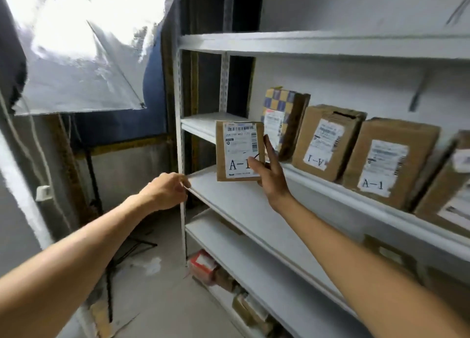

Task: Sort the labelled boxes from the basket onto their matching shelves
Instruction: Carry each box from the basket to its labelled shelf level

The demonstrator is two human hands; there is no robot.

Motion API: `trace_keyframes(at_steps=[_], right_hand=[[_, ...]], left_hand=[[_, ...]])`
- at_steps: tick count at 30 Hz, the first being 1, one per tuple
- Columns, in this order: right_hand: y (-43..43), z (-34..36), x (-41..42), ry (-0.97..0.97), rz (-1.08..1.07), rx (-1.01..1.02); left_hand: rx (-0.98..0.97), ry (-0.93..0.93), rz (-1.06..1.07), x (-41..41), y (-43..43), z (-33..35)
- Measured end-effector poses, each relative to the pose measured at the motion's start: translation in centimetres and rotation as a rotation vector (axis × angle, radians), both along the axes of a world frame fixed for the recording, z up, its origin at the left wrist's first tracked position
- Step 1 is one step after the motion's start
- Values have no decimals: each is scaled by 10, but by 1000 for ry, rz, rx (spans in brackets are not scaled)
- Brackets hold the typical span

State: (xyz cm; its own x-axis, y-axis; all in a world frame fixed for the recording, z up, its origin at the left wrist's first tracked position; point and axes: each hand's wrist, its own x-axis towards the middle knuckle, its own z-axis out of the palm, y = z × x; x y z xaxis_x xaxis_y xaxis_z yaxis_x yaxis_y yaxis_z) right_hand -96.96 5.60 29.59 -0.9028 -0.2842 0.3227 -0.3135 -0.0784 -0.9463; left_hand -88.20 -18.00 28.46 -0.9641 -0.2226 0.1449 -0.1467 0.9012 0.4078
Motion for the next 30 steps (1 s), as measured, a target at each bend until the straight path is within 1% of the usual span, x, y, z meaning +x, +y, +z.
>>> trace_keyframes(at_steps=[4,9,14,19,23,26,28,30], right_hand=[[-1,-2,-7,-3,-97,4],[-19,-6,-29,-14,-137,6],[-57,-7,-72,5,-139,43],[-96,-8,-139,28,-77,66],[-125,-3,-193,38,-80,73],[-140,-5,-229,86,-63,116],[-149,-5,-245,100,-93,148],[-158,-4,-257,86,-179,148]], left_hand=[[-33,-19,-164,-31,-1,-1],[-35,-48,-236,-63,-18,-7],[-27,-57,-197,-106,-54,-11],[-25,-71,-119,-163,-96,-10],[-49,-78,-90,-206,-117,-1],[-6,-63,-91,-240,-129,4],[2,-66,-105,-262,-135,6],[13,-67,-122,-283,-140,5]])
